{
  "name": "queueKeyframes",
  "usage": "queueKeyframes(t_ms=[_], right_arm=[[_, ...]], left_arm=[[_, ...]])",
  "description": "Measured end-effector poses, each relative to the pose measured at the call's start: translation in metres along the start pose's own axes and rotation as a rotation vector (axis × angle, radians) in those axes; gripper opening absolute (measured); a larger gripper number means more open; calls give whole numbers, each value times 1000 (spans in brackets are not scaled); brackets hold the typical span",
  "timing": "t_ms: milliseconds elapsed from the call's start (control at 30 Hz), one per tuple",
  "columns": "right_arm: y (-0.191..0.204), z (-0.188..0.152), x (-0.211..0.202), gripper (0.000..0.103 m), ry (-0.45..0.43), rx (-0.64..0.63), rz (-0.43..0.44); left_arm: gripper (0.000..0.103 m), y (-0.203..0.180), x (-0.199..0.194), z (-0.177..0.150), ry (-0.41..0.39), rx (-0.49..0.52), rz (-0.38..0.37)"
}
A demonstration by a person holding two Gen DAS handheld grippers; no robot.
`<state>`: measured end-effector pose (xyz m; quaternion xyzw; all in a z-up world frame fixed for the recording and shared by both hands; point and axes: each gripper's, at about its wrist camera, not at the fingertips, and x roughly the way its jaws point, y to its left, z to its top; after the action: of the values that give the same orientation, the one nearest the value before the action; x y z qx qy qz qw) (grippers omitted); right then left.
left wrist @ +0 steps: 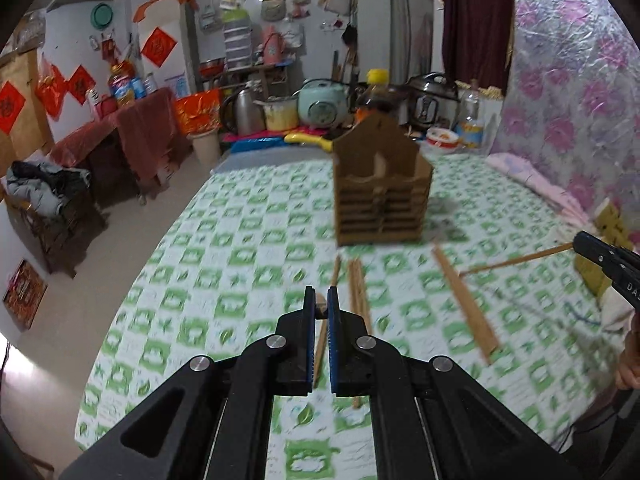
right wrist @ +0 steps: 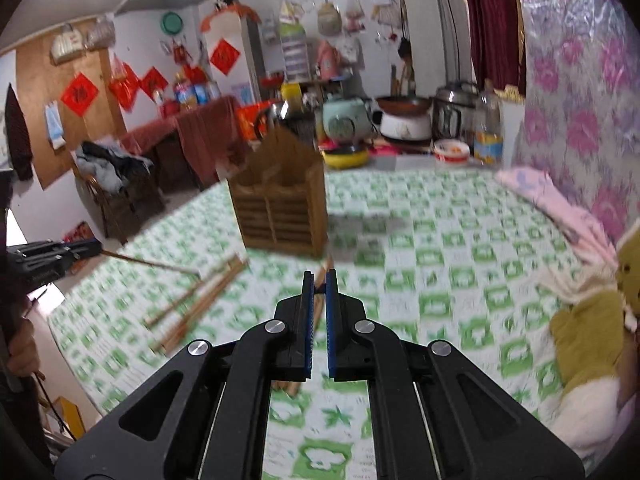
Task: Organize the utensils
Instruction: 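Lift the left tool's chopstick into the wooden holder while the right tool drops its own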
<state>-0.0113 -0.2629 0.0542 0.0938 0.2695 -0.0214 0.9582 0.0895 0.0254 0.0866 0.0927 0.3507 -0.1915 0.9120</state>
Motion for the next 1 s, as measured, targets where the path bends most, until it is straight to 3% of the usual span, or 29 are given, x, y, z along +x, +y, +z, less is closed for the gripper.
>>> queueKeyframes(t_ms=[433,800,1000], right_arm=[[29,71,32,6,-46,-61,45],[51,151,39,6,-176,-87,63],[52,170,82,6,-197,-62,16]], left_arm=[[6,-25,26,98,-25,34,-46],[6,-36,12,204,-182,11,-50],[6,-42,63,215,-184,-7,-31]])
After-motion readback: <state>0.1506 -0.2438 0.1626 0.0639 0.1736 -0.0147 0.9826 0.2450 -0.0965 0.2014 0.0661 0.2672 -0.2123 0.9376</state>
